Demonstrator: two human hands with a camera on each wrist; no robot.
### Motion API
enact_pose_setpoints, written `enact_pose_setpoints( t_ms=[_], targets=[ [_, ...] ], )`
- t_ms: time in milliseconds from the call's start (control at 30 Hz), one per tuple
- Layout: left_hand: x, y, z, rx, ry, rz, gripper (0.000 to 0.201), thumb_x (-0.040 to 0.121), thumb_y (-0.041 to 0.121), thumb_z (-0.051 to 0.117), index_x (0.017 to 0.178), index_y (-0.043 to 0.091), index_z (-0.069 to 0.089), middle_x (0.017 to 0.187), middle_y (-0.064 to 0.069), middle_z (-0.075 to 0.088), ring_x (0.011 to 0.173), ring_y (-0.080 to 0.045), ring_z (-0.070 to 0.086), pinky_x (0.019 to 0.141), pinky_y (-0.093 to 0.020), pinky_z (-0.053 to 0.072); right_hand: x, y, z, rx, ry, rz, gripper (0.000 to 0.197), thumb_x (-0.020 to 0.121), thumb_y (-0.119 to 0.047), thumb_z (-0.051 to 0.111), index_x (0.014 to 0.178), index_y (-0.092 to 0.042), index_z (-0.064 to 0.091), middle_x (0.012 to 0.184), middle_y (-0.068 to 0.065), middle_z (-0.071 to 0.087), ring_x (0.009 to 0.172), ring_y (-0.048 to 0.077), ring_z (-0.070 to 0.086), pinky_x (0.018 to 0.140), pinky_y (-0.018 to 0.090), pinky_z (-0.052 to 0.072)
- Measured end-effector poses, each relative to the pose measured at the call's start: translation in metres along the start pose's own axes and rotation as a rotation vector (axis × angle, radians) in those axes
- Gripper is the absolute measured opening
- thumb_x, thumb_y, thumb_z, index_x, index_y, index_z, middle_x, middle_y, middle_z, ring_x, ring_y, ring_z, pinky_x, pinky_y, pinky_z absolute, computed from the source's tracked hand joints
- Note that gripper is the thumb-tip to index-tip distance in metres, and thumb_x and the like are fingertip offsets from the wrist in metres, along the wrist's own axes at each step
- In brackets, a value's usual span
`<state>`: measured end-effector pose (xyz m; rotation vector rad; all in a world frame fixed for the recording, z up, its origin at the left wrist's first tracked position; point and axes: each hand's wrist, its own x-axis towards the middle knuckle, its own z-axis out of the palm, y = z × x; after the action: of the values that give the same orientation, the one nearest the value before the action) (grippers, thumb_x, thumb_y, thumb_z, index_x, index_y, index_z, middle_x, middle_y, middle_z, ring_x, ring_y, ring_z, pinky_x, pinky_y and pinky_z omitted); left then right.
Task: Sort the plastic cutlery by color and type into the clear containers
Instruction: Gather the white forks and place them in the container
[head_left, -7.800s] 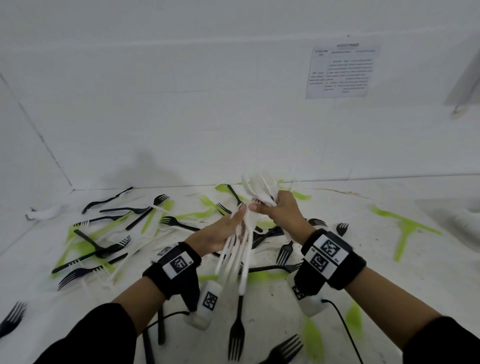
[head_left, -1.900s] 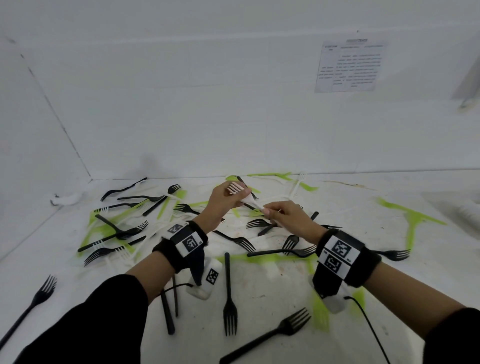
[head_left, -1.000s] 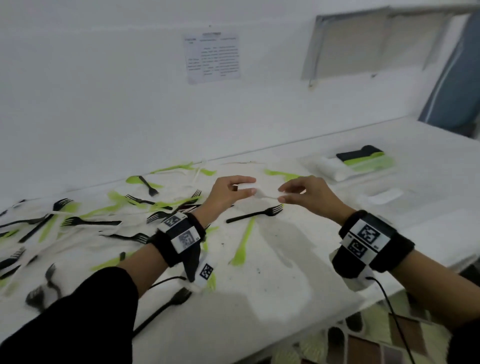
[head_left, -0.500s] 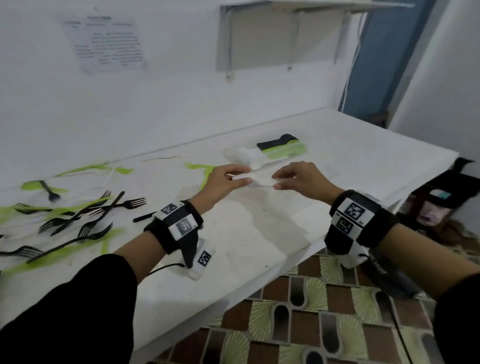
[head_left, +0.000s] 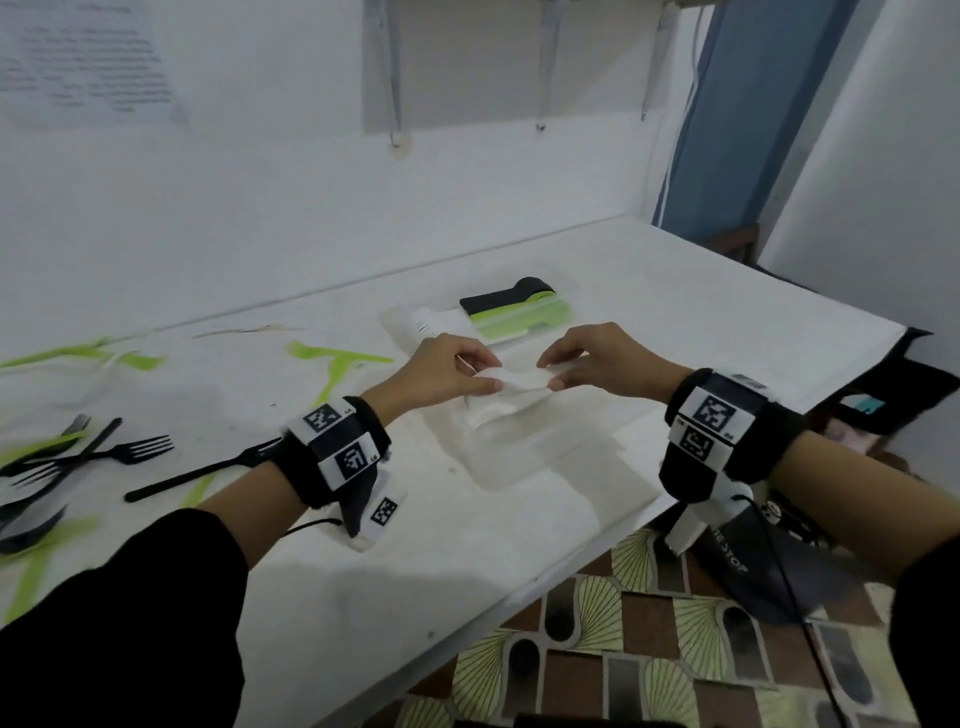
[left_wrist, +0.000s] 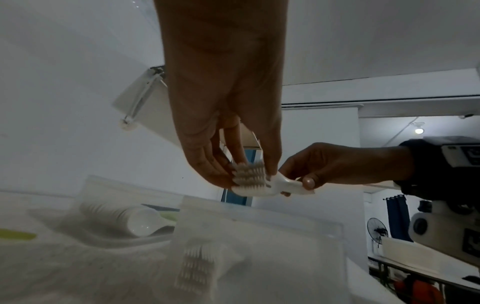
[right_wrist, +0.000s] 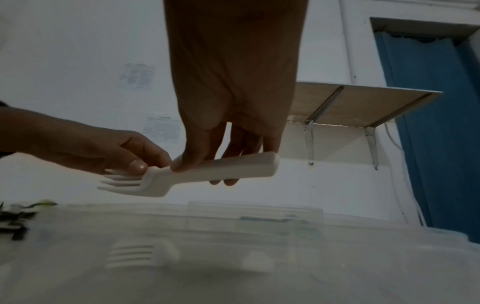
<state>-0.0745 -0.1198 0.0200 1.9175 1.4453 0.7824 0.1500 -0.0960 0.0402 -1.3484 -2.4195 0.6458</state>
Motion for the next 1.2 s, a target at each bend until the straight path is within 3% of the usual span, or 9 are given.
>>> enact_pose_setpoints(
  t_ms=[100,200,400,533,633,733,900,1067,1200],
  targets=[
    [0.013,0.0,0.009,0.055,-0.038,-0.008,0.024,0.074,0.018,0.078,0.095,0.011,0.069,0.078,0.013,0.06,0.061,0.013,0.055,0.061,-0.001,0.04,0.014,0.02,-0.004,-0.001,-0.088,-0.041,0.032,0.076,-0.02,0.076,0.106,-0.011,0.069,0.101,0.004,0.064,0.093,0.009,0.052,0.077,0.007,0.037],
    [0.019,-0.004,0.021,0.074,-0.059,-0.023,0.021,0.072,0.016,0.079,0.089,0.013,0.069,0.076,0.011,0.061,0.06,0.01,0.055,0.061,-0.004,0.042,0.023,0.039,-0.003,-0.028,-0.174,-0.123,0.031,0.076,-0.023,0.076,0.105,-0.013,0.07,0.097,0.004,0.063,0.091,0.014,0.054,0.081,0.022,0.04],
    [0.019,-0.014,0.042,0.034,-0.027,-0.104,0.022,0.069,0.013,0.08,0.086,0.014,0.067,0.074,0.007,0.061,0.064,-0.005,0.055,0.062,-0.014,0.045,0.041,0.062,0.002,-0.062,-0.286,-0.222,0.032,0.075,-0.029,0.076,0.104,-0.02,0.07,0.097,0.002,0.061,0.087,0.014,0.055,0.074,0.024,0.04],
    [0.014,-0.015,0.042,0.057,-0.032,-0.117,0.025,0.066,0.016,0.082,0.086,0.015,0.068,0.078,0.003,0.064,0.065,-0.003,0.056,0.061,-0.013,0.044,0.049,0.07,0.011,-0.006,-0.355,-0.286,0.032,0.072,-0.028,0.079,0.102,-0.02,0.071,0.093,-0.004,0.061,0.084,0.013,0.058,0.075,0.029,0.045],
    [0.011,-0.013,0.04,0.114,-0.065,-0.112,0.028,0.062,0.024,0.078,0.085,0.014,0.067,0.078,0.0,0.064,0.066,-0.005,0.055,0.059,-0.012,0.043,0.052,0.072,0.016,0.009,-0.37,-0.322,0.033,0.07,-0.029,0.08,0.101,-0.022,0.072,0.089,-0.007,0.059,0.079,0.008,0.056,0.071,0.021,0.043],
    [0.013,-0.011,0.042,0.241,-0.114,-0.147,0.028,0.062,0.018,0.078,0.085,0.013,0.064,0.08,0.001,0.06,0.067,-0.008,0.051,0.062,-0.017,0.041,0.056,0.075,0.022,0.001,-0.424,-0.394,0.035,0.072,-0.022,0.079,0.106,-0.021,0.071,0.087,-0.007,0.058,0.073,0.002,0.049,0.065,0.008,0.036],
    [0.011,-0.01,0.051,0.386,-0.121,-0.153,0.033,0.065,0.016,0.076,0.093,0.011,0.059,0.093,0.005,0.047,0.077,-0.01,0.046,0.062,-0.014,0.034,0.062,0.079,0.025,-0.034,-0.433,-0.427,0.038,0.073,-0.011,0.076,0.109,-0.018,0.07,0.097,0.002,0.064,0.08,0.007,0.049,0.064,0.007,0.035],
    [0.006,-0.008,0.055,0.383,-0.071,-0.103,0.042,0.074,0.029,0.077,0.113,0.018,0.065,0.114,0.004,0.058,0.101,-0.012,0.049,0.086,-0.023,0.039,0.061,0.081,0.027,-0.092,-0.392,-0.462,0.037,0.077,-0.019,0.074,0.113,-0.023,0.067,0.097,-0.001,0.052,0.088,0.008,0.041,0.067,0.014,0.028],
    [0.008,-0.011,0.056,0.453,-0.113,-0.168,0.048,0.081,0.028,0.07,0.127,0.019,0.058,0.131,0.003,0.056,0.12,-0.012,0.049,0.097,-0.019,0.031,0.063,0.085,0.03,-0.099,-0.321,-0.395,0.039,0.075,-0.023,0.075,0.113,-0.023,0.065,0.097,-0.002,0.047,0.094,0.015,0.045,0.072,0.019,0.031]
  ],
)
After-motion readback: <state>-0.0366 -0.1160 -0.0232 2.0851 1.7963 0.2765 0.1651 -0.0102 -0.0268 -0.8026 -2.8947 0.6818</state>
